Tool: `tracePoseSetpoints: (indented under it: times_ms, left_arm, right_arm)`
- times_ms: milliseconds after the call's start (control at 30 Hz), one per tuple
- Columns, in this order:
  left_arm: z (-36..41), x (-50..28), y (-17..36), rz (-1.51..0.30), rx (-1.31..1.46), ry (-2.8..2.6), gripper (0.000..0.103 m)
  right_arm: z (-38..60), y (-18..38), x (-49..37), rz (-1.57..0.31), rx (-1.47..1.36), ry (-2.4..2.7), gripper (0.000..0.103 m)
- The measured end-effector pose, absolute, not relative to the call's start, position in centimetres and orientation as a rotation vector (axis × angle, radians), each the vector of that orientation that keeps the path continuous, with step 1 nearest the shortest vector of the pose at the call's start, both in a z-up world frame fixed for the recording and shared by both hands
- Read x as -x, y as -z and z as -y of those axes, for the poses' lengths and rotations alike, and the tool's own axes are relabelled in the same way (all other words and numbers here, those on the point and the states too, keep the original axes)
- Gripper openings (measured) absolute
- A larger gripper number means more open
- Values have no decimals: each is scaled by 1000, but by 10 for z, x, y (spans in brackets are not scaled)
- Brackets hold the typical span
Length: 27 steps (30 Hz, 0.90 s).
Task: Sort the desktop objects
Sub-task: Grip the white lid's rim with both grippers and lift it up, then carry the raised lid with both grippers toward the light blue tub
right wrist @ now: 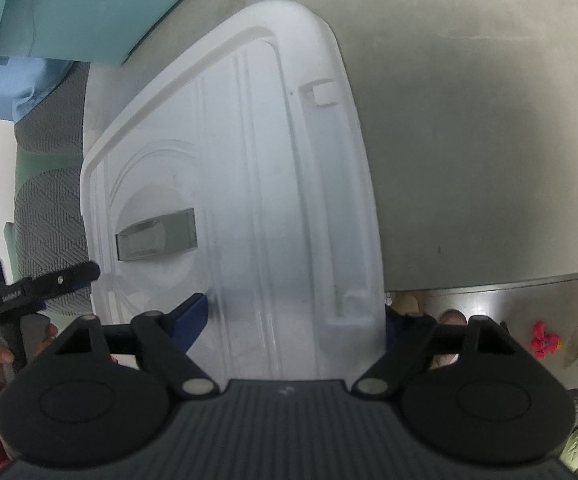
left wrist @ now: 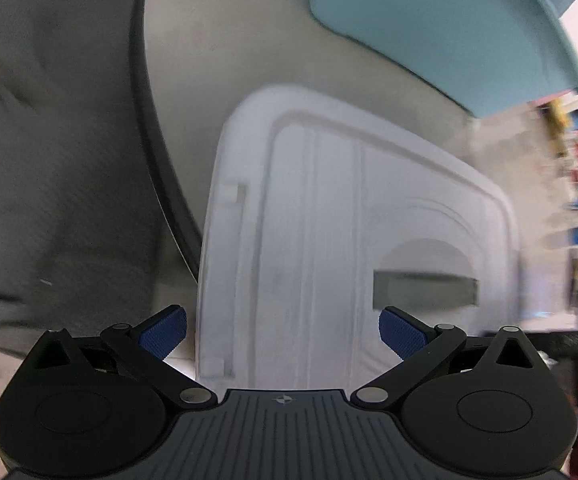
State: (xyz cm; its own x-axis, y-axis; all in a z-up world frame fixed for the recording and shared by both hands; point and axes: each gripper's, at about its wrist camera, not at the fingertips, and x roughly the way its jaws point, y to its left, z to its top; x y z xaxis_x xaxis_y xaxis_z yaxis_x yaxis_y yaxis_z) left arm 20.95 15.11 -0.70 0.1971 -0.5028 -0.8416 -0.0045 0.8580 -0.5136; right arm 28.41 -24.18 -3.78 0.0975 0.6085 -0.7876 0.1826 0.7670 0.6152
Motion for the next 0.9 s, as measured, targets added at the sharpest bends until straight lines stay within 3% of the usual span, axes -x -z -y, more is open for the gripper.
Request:
tracePoseSetpoints:
  times_ms: [133, 900]
  left_arm:
    - [-164, -207, 25, -1296, 604, 486, 103]
    - [-134, -213, 65, -1291, 499, 575, 103]
  right_arm:
    - [242, 36, -288, -1483, -665, -366, 83]
    - [263, 30, -295, -1509, -615, -390, 83]
